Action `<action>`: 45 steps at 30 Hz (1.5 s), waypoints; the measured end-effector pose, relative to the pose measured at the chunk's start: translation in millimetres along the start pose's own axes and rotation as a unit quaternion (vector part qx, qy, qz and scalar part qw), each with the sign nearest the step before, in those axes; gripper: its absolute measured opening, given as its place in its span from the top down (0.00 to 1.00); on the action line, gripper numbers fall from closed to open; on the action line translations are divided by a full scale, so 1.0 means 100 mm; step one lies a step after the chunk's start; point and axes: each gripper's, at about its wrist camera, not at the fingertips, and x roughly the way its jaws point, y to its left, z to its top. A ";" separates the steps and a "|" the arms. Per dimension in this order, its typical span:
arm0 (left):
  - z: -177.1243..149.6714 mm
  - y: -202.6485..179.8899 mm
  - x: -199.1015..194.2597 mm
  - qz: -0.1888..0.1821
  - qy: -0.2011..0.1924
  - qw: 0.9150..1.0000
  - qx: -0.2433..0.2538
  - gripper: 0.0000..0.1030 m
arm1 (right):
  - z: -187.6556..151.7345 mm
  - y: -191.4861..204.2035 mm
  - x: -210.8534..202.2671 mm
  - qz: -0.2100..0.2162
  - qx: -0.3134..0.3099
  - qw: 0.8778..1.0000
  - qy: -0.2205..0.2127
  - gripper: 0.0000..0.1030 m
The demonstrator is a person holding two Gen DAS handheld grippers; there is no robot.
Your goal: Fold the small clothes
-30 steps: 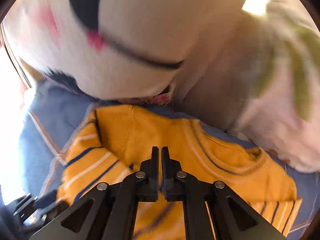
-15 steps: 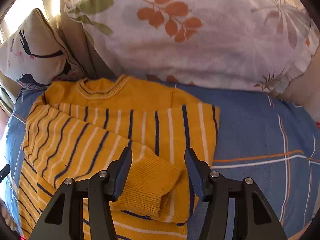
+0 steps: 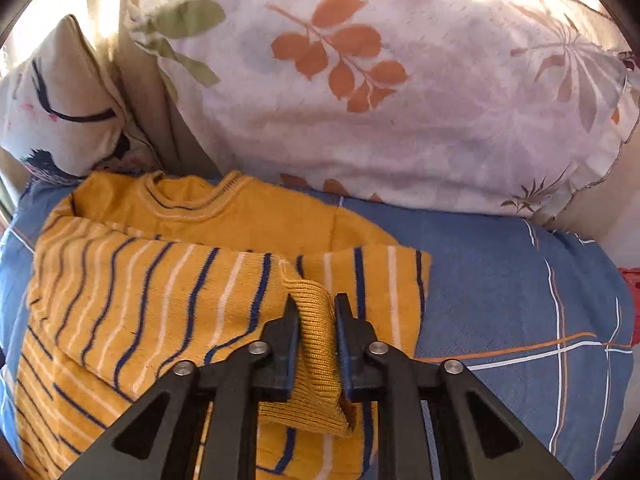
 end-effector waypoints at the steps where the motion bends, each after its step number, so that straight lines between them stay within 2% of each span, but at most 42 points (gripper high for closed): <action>1: -0.02 0.00 0.01 0.000 0.003 1.000 0.003 0.43 | -0.03 0.00 0.11 -0.011 -0.003 1.000 0.019 0.75; 2: -0.03 0.01 0.01 0.001 0.005 1.000 0.006 0.43 | -0.08 -0.02 0.13 -0.013 -0.001 1.000 0.024 0.73; 4: -0.06 0.03 0.02 0.002 0.010 1.000 0.011 0.43 | -0.12 -0.04 -0.02 0.002 0.013 1.000 0.004 0.72; 9: -0.15 0.15 0.05 -0.022 0.034 0.999 -0.002 0.42 | -0.40 -0.17 -0.67 0.069 0.041 0.996 -0.046 0.71; 12: -0.23 0.18 0.00 -0.027 0.037 0.999 -0.002 0.42 | -0.60 -0.47 -1.11 0.122 0.094 0.985 -0.077 0.59; 15: -0.32 0.20 -0.10 -0.035 0.038 0.999 0.001 0.42 | -0.79 -0.86 -1.56 0.148 0.147 0.973 -0.100 0.57; 17: -0.38 0.21 -0.16 -0.043 0.041 0.998 0.001 0.41 | -0.91 -1.17 -1.91 0.122 0.167 0.970 -0.124 0.52; 20: -0.51 0.23 -0.23 -0.054 0.044 0.998 0.000 0.39 | -1.16 -1.56 -2.40 0.007 0.193 0.968 -0.161 0.46; 21: -0.55 0.23 -0.25 -0.056 0.044 0.997 0.001 0.38 | -1.26 -1.63 -2.51 -0.015 0.198 0.966 -0.163 0.45; 22: -0.59 0.22 -0.28 -0.057 0.042 0.997 0.003 0.37 | -1.37 -1.66 -2.59 -0.015 0.201 0.966 -0.162 0.45; 25: -0.72 0.20 -0.36 -0.064 0.043 0.997 0.009 0.32 | -1.76 -1.47 -2.52 0.042 0.188 0.972 -0.131 0.42; 27: -0.80 0.18 -0.41 -0.076 0.047 0.996 0.009 0.27 | -2.05 -1.21 -2.23 0.091 0.180 0.976 -0.084 0.42; 29: -0.87 0.15 -0.45 -0.096 0.054 0.994 0.012 0.26 | -2.31 -0.93 -1.89 0.126 0.174 0.976 -0.040 0.42; 31: -0.95 0.12 -0.49 -0.115 0.058 0.992 0.013 0.26 | -2.51 -0.70 -1.63 0.153 0.172 0.973 -0.020 0.42; 33: -1.04 0.07 -0.54 -0.125 0.060 0.990 0.022 0.28 | -2.63 -0.55 -1.48 0.185 0.181 0.966 -0.010 0.42; 35: -1.12 0.02 -0.59 -0.135 0.061 0.988 0.032 0.37 | -2.66 -0.41 -1.46 0.182 0.177 0.967 -0.021 0.42; 38: -1.22 0.00 -0.63 -0.152 0.055 0.987 0.026 0.37 | -2.64 -0.24 -1.47 0.208 0.162 0.964 -0.022 0.42; 40: -1.25 -0.03 -0.64 -0.156 0.048 0.986 0.030 0.33 | -2.65 -0.11 -1.48 0.226 0.152 0.962 -0.016 0.41; 42: -1.28 -0.05 -0.65 -0.184 0.045 0.982 0.022 0.18 | -2.71 0.05 -1.51 0.222 0.133 0.966 -0.024 0.40; 44: -1.31 -0.10 -0.65 -0.192 0.039 0.980 0.020 0.18 | -2.75 0.18 -1.53 0.220 0.119 0.968 -0.034 0.42; 45: -1.31 -0.13 -0.65 -0.190 0.039 0.981 0.025 0.39 | -2.79 0.25 -1.55 0.216 0.119 0.968 -0.044 0.45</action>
